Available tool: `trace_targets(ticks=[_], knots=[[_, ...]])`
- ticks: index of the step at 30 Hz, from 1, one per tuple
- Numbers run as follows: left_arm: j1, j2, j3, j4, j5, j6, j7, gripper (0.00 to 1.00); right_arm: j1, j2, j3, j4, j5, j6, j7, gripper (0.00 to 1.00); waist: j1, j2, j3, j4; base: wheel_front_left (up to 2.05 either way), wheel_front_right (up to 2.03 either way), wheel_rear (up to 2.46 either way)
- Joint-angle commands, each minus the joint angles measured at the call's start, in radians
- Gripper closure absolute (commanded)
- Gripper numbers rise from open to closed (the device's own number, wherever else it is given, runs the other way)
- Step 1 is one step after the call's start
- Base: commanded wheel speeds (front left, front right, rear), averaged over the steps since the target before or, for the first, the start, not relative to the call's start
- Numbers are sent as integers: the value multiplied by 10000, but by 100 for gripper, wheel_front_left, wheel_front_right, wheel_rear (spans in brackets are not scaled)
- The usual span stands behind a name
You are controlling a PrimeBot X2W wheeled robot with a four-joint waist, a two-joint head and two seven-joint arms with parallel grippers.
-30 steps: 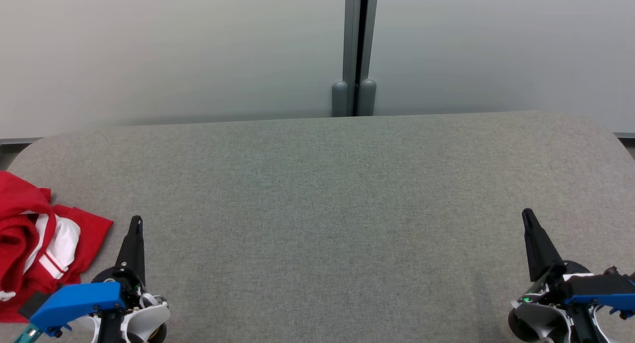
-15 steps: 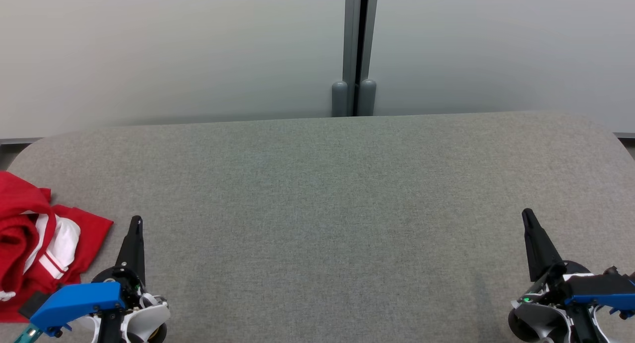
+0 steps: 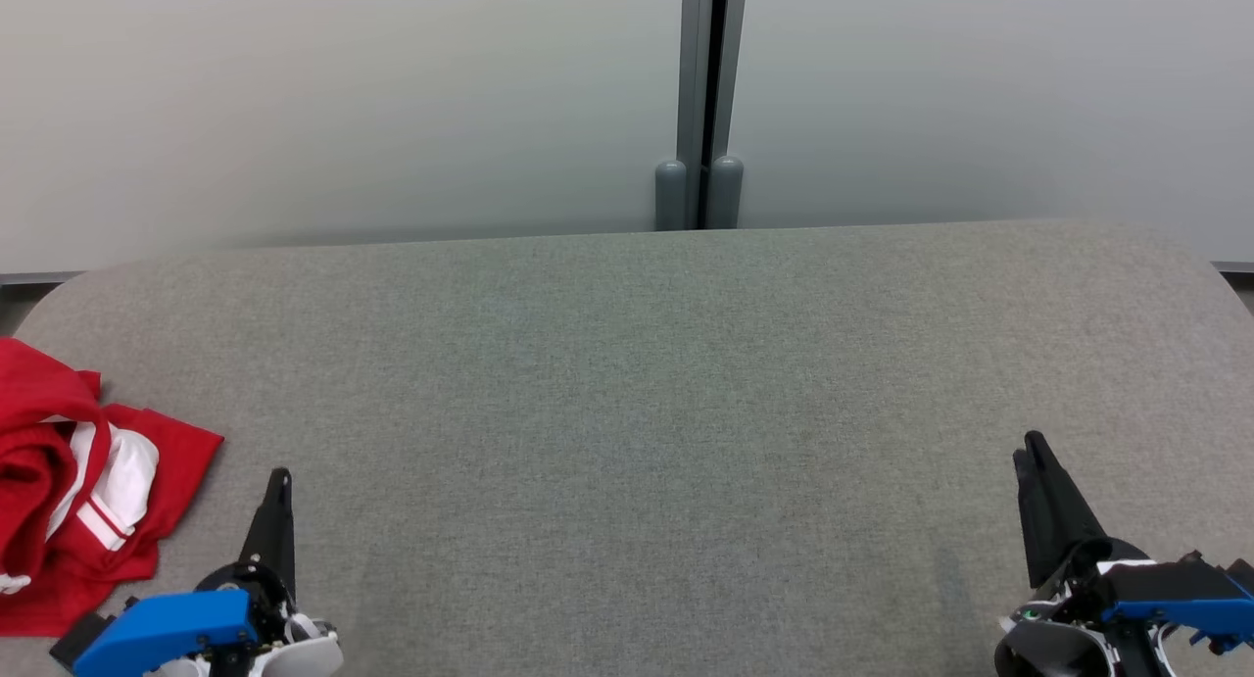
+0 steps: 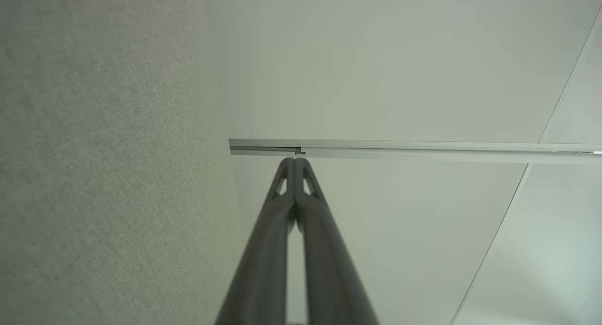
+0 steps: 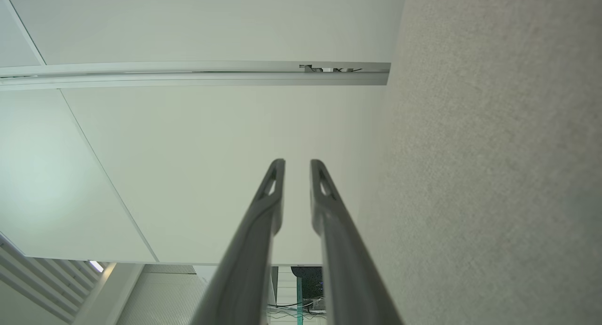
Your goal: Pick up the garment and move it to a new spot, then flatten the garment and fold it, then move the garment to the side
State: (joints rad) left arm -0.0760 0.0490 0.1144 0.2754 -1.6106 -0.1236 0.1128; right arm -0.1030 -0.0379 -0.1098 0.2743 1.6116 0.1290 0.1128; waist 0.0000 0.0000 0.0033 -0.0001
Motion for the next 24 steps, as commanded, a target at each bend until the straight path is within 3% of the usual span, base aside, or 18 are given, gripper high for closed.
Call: trace_targets(ticks=[1, 11, 24], knots=[[66, -8, 0, 61, 0, 0, 0, 0, 44, 10, 8, 50, 0, 0, -2, 0, 0, 0, 0, 0, 0, 0, 0], [-49, 404, -501, 267, 751, -10, -509, 0, -17, -192, 529, 104, -855, 3, -512, 0, 0, 0, 13, 3, 0, 0, 0], [-149, 889, -1135, 560, 2992, -24, -1095, 0, -67, -287, 854, 292, -3777, 7, -1095, 0, 0, 0, 35, 1, 0, 0, 0]])
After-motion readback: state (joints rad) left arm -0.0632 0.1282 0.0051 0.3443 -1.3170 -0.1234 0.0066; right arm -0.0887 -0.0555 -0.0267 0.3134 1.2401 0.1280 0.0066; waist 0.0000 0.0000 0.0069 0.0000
